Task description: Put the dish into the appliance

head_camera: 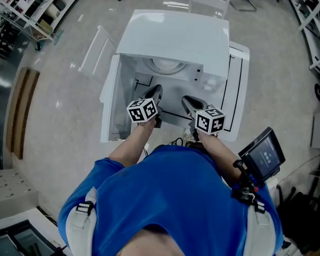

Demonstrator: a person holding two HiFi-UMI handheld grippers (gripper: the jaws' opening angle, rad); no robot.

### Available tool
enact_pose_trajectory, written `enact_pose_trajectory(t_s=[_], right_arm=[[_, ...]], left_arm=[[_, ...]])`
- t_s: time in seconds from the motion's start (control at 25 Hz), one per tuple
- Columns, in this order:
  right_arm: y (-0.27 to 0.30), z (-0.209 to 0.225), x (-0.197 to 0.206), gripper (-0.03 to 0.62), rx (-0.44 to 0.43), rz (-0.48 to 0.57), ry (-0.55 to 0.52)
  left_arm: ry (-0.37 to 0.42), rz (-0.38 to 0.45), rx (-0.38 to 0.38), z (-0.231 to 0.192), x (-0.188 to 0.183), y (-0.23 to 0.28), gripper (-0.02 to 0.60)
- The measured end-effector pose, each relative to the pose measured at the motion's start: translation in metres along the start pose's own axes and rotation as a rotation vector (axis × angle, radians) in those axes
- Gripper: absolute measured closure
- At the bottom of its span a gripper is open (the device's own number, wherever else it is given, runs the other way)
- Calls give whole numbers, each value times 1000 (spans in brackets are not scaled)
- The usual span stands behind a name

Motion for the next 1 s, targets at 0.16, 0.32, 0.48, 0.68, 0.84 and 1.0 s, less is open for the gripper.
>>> enact_pose_trajectory(t_s=[0.16,0.32,0.48,0.68,0.84,1.0], right_arm=[[-7,-4,6,556,18,12,2],[-19,-14,20,591,44,21,0],[-25,-7,24,591,65,28,-1],[-31,-3,29,592,69,23,-11],[-39,-6,28,592,55,19,-34],[-41,-4,28,592,23,2,-54]], left_arm=[[-2,7,16,6,6,-19,575],[-7,15,35,12,14,-42,575],[-10,19,61,18,19,-43,575],[-5,30,62,23,26,-49,575],[3,40,49,34,29,-62,575],[1,59,2,41,41,-75,575]])
Point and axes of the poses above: the fingertips, and each gripper's own axes: y forward along the fingers, z to its right, x out of its underside, the point moved 10 cm from there along -y, backward along the fingers, and after that the axes turned 13 degrees about y, right-handed, at the moved point
